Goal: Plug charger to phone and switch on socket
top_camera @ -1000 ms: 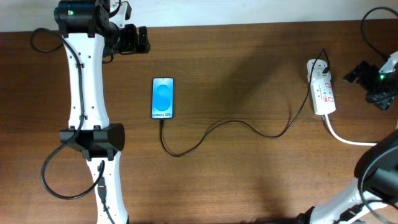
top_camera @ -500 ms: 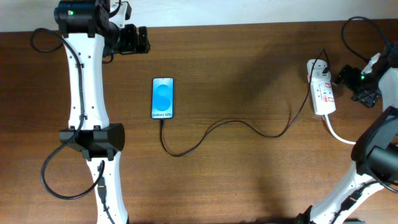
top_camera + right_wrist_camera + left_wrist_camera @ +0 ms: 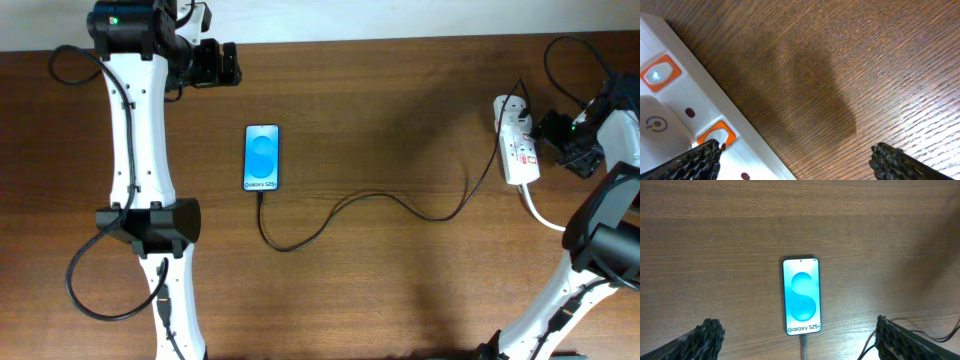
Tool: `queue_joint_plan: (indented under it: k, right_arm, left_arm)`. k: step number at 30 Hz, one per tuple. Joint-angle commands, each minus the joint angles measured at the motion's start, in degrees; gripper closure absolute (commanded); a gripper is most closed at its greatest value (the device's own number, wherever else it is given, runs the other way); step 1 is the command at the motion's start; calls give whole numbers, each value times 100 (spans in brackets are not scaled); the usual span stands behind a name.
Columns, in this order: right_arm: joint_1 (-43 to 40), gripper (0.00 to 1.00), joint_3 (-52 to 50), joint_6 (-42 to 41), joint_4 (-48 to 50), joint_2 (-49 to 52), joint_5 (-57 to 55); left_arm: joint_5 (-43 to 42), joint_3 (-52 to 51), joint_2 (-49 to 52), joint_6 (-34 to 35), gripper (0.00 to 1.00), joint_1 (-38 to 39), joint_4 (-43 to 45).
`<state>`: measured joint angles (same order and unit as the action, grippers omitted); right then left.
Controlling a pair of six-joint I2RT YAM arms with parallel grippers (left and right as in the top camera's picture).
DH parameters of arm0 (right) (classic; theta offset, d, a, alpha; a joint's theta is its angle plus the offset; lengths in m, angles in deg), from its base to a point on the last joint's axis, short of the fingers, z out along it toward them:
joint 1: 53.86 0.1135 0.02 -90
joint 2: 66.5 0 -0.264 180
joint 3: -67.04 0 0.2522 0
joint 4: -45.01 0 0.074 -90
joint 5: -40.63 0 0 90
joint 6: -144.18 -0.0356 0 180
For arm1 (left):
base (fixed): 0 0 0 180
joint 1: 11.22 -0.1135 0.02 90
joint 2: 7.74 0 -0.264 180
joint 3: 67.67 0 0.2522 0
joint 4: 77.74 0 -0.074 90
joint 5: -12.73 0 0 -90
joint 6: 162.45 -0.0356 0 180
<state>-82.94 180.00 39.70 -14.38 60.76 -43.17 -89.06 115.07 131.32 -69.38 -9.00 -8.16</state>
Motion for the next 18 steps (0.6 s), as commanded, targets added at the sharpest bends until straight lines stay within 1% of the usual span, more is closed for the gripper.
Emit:
queue_joint_plan:
  k: [1, 10, 18]
  right_arm:
    - [31, 1, 35, -107, 66, 74, -66]
    - [319, 2, 28, -83, 240, 74, -245]
    - [363, 2, -269, -85, 341, 74, -149]
  left_arm:
    - [-61, 79, -195, 15, 0, -15, -7]
    - [-61, 79, -195, 15, 1, -15, -7]
    - [-61, 79, -195, 13, 1, -13, -7]
